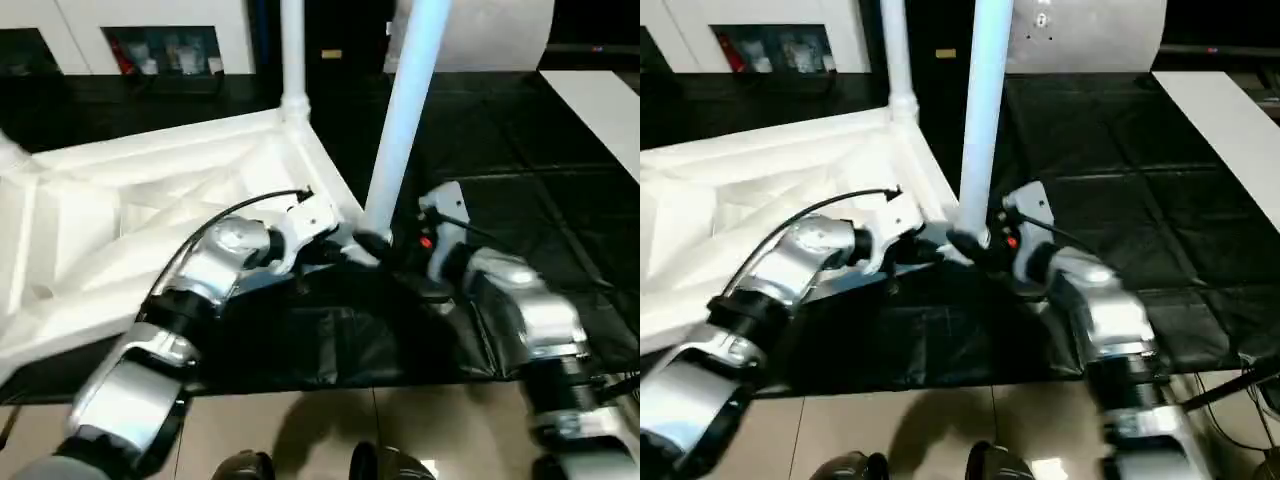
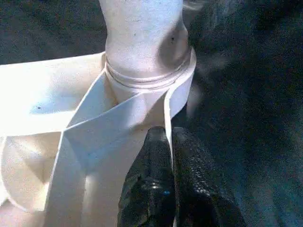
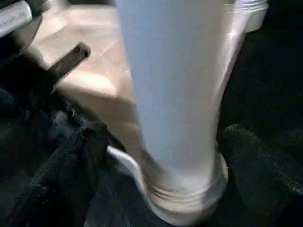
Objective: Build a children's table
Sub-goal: Rotate leg to tighten
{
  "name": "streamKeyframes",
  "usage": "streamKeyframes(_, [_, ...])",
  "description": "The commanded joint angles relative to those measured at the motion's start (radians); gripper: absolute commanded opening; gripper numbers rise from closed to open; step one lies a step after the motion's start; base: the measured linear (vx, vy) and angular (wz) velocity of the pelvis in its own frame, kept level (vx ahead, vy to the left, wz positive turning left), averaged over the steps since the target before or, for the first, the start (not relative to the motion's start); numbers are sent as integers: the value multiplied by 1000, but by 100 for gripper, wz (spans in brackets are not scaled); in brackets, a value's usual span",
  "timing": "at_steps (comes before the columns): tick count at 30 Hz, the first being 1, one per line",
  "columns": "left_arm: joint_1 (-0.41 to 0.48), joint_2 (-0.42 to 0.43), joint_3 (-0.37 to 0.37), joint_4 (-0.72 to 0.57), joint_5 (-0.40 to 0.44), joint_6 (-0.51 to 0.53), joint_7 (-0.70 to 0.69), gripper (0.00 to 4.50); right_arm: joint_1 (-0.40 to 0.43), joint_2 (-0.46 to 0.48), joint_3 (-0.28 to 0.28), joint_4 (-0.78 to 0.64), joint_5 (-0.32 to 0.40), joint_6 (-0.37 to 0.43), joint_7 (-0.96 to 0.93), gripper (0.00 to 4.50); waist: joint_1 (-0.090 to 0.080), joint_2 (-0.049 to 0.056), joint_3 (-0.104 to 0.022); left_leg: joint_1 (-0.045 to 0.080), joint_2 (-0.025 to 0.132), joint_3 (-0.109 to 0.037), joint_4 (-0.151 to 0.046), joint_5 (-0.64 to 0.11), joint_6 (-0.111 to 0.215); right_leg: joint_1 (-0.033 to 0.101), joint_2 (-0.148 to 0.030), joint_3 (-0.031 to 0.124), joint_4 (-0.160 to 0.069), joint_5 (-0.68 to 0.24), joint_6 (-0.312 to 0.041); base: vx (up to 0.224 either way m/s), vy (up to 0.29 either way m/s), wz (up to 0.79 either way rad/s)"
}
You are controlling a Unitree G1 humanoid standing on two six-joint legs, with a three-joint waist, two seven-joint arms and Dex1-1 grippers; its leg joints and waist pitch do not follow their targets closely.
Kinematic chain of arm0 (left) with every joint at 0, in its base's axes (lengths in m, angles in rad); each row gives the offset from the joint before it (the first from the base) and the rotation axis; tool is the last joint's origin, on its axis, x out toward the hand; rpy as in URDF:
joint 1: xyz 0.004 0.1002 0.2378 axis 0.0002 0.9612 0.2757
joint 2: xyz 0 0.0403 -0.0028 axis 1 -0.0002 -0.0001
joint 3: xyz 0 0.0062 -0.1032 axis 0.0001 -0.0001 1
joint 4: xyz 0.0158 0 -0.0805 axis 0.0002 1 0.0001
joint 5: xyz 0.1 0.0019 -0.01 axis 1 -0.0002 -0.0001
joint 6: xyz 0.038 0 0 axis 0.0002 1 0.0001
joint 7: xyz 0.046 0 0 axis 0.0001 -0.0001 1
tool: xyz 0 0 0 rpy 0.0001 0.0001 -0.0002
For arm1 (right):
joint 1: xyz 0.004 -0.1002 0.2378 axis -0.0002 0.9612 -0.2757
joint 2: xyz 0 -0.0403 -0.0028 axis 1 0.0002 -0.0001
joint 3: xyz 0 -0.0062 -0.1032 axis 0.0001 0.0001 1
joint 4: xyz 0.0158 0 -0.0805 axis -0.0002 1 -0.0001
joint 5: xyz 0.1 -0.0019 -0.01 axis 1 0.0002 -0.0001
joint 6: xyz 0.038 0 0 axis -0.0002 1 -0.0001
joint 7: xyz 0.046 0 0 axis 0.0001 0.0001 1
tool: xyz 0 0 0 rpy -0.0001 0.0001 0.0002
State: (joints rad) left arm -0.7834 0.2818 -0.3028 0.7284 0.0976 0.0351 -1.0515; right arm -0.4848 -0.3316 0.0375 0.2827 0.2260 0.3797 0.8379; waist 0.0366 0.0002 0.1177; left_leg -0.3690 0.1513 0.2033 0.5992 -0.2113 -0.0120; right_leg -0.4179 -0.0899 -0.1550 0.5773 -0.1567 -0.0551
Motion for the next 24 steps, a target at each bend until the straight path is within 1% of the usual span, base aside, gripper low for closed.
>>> streamKeyframes(1, [19,29,-43,-10,11,-64,-93,0,-5,-38,20,-1,15,-17,110,447,5,-13,-75,8,96,-49,-65,-66,147,71,-103,91,-63,-223,-176,0,0,0])
streamKeyframes(2, [24,37,-47,-19,4,-70,-121,0,-6,-56,29,0,16,-25,147,447,5,-13,-75,7,96,-49,-64,-71,146,72,-103,90,-63,-224,-176,0,0,0])
streamKeyframes(3, [27,42,-49,-25,-1,-73,-140,0,-7,-67,35,0,17,-31,171,447,7,-15,-77,6,95,-47,-63,-74,144,73,-106,91,-62,-224,-176,0,0,0])
streamKeyframes(4, [37,59,-59,-44,-15,-92,-204,0,-9,-107,52,2,29,-49,268,447,10,-14,-76,5,96,-47,-63,-72,142,73,-107,91,-62,-225,-178,0,0,0])
streamKeyframes(5, [37,60,-60,-45,-16,-93,-208,0,-9,-110,52,2,30,-49,274,447,14,-14,-79,7,98,-46,-62,-65,145,73,-106,91,-60,-215,-180,0,0,0])
streamKeyframes(6, [37,60,-60,-45,-16,-93,-208,0,-9,-110,52,2,30,-49,274,447,15,-13,-78,6,101,-47,-63,-59,146,72,-106,91,-57,-209,-182,0,0,0])
streamKeyframes(7, [40,68,-67,-51,-17,-100,-230,0,-9,-126,57,2,40,-52,319,447,18,-12,-79,10,102,-47,-63,-51,146,68,-104,91,-56,-200,-188,0,0,0])
streamKeyframes(8, [44,75,-74,-56,-20,-121,-257,0,-9,-140,65,2,43,-69,361,447,25,-11,-82,11,103,-46,-61,-52,147,70,-106,91,-55,-192,-194,0,0,0])
streamKeyframes(9, [46,81,-80,-60,-24,-137,-280,0,-9,-153,75,0,52,-77,407,419,29,-11,-81,11,104,-45,-62,-46,147,69,-106,91,-53,-180,-198,0,0,0])
streamKeyframes(10, [46,81,-80,-60,-24,-137,-280,0,-9,-153,75,0,52,-77,407,411,31,-11,-83,10,103,-46,-61,-43,150,70,-106,91,-51,-172,-201,0,0,0])
streamKeyframes(11, [52,88,-89,-71,-30,-154,-312,0,-10,-160,83,1,59,-83,436,411,34,-12,-82,9,105,-47,-61,-42,151,71,-108,91,-50,-169,-202,0,0,0])
streamKeyframes(12, [55,94,-95,-76,-37,-169,-337,0,-12,-166,90,4,65,-87,459,406,34,-12,-82,8,105,-47,-61,-41,150,71,-107,91,-49,-167,-202,0,0,0])
streamKeyframes(13, [55,94,-95,-76,-37,-170,-337,0,-12,-167,90,4,66,-87,460,392,36,-13,-82,9,104,-46,-61,-46,149,70,-107,91,-51,-173,-201,0,0,0])
streamKeyframes(14, [64,102,-105,-95,-44,-180,-377,0,-15,-176,105,1,85,-65,516,367,39,-14,-82,10,104,-46,-62,-54,145,71,-108,91,-53,-190,-199,0,0,0])
streamKeyframes(16, [76,108,-113,-121,-52,-180,-407,0,-15,-181,122,-11,101,-37,557,358,42,-16,-82,10,106,-46,-63,-51,142,71,-108,92,-53,-197,-197,0,0,0])
streamKeyframes(17, [76,108,-113,-121,-52,-180,-407,0,-15,-181,122,-11,101,-37,557,358,46,-13,-82,12,107,-45,-63,-44,141,68,-107,93,-52,-196,-197,0,0,0])
streamKeyframes(19, [79,110,-114,-128,-55,-180,-417,0,-15,-182,127,-12,102,-31,568,332,50,-13,-82,15,109,-45,-64,-40,133,66,-106,93,-51,-195,-198,0,0,0])
streamKeyframes(20, [80,113,-115,-131,-53,-183,-425,0,-16,-182,134,-3,100,-33,585,332,52,-13,-83,14,108,-46,-63,-40,129,67,-108,93,-50,-191,-199,0,0,0])
streamKeyframes(24, [81,119,-116,-132,-54,-189,-430,0,-17,-184,139,6,101,-45,601,288,51,-16,-83,10,104,-46,-63,-51,117,71,-109,92,-53,-205,-190,0,0,0])
